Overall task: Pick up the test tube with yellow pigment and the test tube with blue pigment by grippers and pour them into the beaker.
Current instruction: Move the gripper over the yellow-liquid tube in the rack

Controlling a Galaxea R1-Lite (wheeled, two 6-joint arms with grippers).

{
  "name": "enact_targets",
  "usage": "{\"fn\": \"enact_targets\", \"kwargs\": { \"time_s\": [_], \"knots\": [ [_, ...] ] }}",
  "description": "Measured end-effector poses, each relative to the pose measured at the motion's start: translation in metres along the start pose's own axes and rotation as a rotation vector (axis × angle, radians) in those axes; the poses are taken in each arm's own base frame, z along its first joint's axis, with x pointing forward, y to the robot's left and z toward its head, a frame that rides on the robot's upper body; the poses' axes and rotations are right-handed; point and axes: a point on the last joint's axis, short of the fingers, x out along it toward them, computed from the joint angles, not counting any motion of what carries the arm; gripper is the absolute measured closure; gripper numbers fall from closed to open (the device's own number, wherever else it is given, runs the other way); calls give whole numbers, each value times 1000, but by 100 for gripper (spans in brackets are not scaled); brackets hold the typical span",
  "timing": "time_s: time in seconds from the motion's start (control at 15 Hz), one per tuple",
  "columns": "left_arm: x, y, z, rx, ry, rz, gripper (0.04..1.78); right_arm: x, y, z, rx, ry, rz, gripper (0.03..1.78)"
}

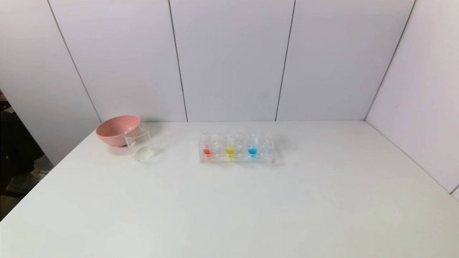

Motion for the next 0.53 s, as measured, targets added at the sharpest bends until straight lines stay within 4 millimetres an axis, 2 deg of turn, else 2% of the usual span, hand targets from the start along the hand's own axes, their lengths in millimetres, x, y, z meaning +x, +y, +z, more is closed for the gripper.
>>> {"fn": "enact_targets", "kwargs": {
  "time_s": [0.53],
  "knots": [
    [0, 0, 0, 0, 0, 1, 6, 0, 0, 0, 0, 0, 0, 10]
  ]
}}
